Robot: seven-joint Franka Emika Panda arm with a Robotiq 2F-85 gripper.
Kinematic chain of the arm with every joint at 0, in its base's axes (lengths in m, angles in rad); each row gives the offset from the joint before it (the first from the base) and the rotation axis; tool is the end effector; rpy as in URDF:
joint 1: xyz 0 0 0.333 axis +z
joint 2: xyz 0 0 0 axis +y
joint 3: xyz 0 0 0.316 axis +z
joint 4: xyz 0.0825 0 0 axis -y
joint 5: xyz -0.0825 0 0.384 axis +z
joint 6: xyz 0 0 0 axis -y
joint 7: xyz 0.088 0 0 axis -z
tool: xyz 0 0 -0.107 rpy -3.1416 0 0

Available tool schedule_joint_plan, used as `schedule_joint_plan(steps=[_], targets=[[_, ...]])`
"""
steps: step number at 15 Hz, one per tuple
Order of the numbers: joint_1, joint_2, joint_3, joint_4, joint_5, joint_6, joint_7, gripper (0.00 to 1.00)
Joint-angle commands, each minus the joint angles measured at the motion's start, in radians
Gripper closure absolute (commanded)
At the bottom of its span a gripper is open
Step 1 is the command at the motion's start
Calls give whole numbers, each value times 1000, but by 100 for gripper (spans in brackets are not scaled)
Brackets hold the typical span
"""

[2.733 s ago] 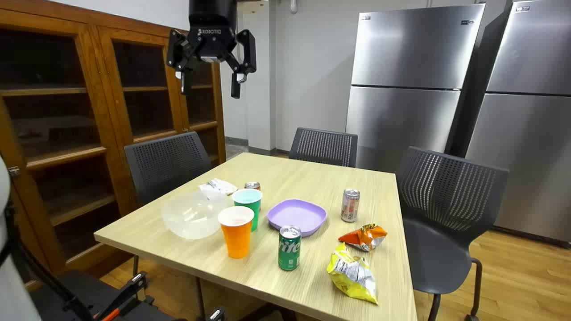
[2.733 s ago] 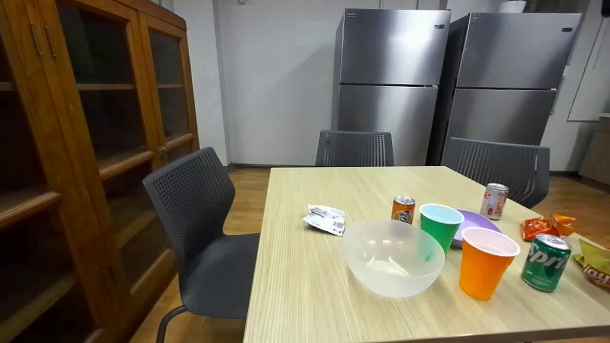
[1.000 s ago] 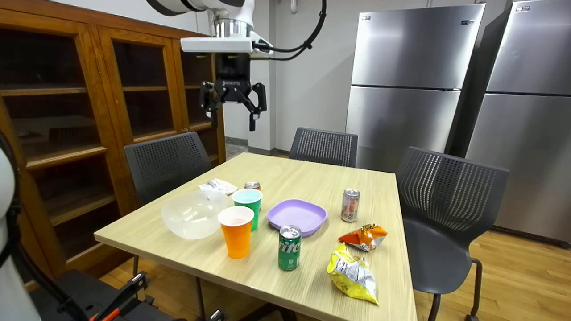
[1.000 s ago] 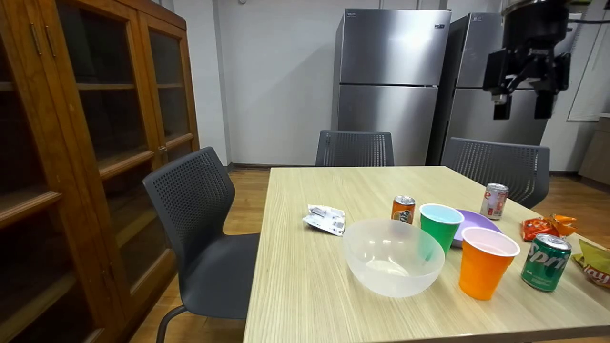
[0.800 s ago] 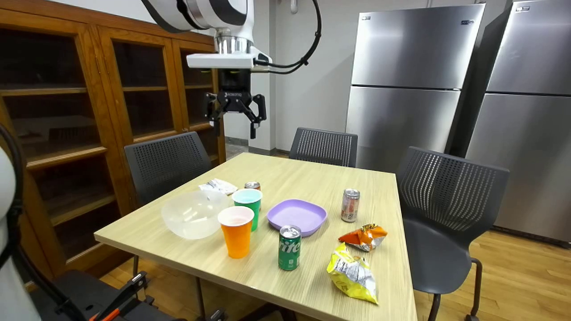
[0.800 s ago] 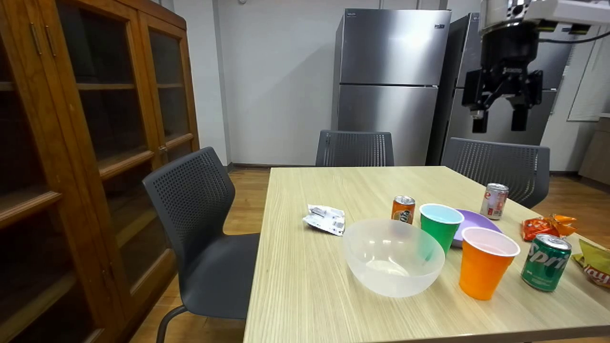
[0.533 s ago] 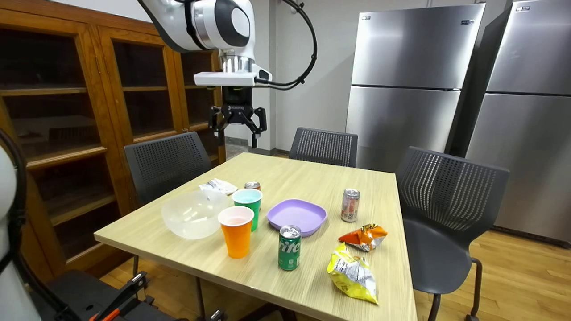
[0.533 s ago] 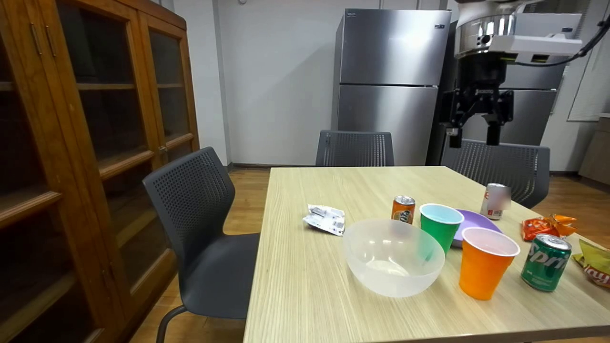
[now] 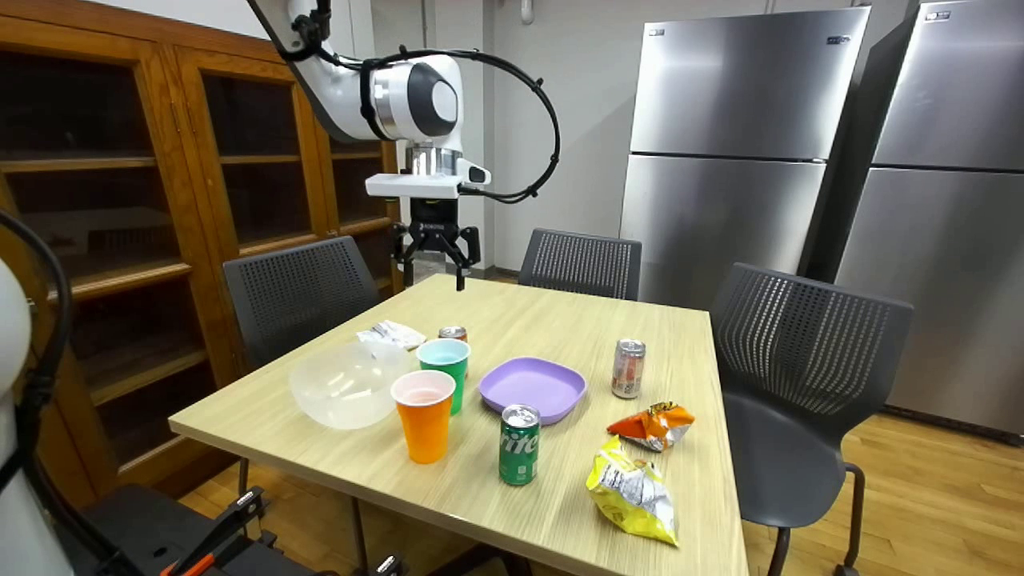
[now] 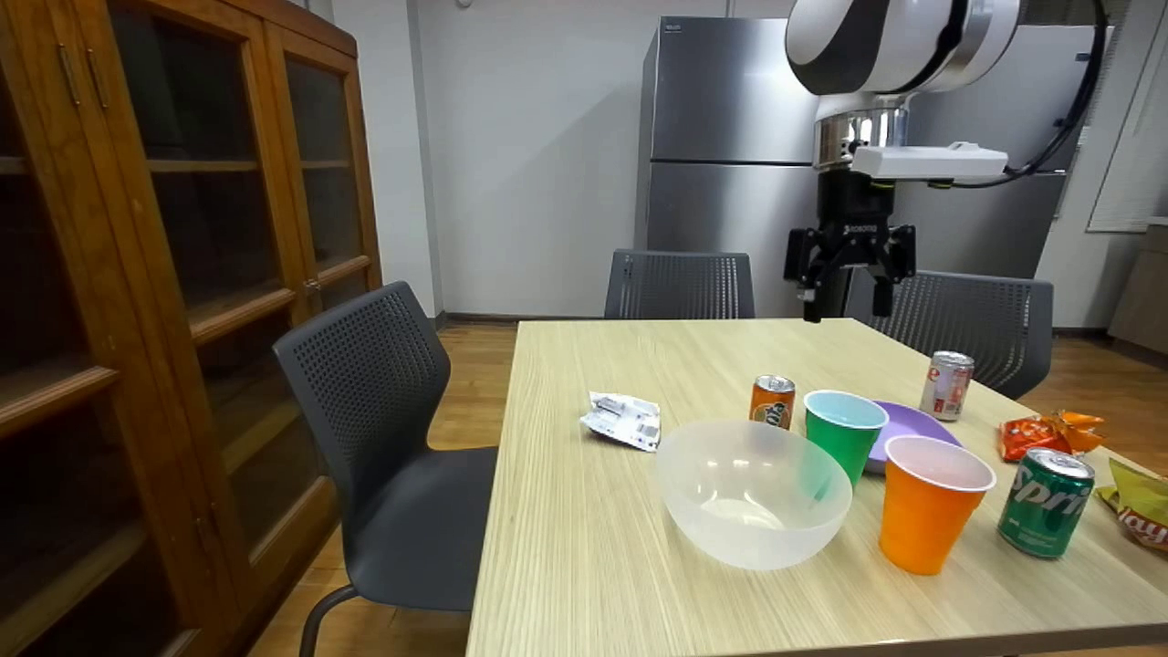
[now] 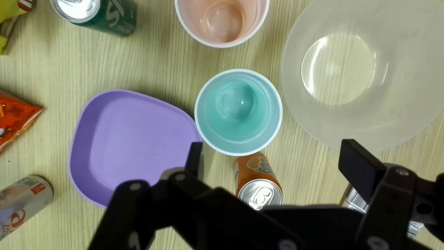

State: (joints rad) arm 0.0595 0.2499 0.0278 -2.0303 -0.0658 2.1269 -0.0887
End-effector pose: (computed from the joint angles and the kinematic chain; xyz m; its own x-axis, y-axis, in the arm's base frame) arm 0.5720 0.0468 0.3122 0.9655 0.2082 -0.1564 0.2152 -0.9761 0.0293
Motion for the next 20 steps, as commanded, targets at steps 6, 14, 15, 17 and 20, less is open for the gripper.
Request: schedule_joint_plan(steps=[6, 14, 15, 17, 20], targets=[[21, 173, -2, 111, -3, 108, 146, 0], [33, 332, -11, 224, -7, 171, 188, 0], [35, 350, -12, 243, -9, 168, 187, 0], [40, 387, -16, 283, -12, 160, 191, 0], [46, 432, -18, 336, -12, 150, 191, 0]])
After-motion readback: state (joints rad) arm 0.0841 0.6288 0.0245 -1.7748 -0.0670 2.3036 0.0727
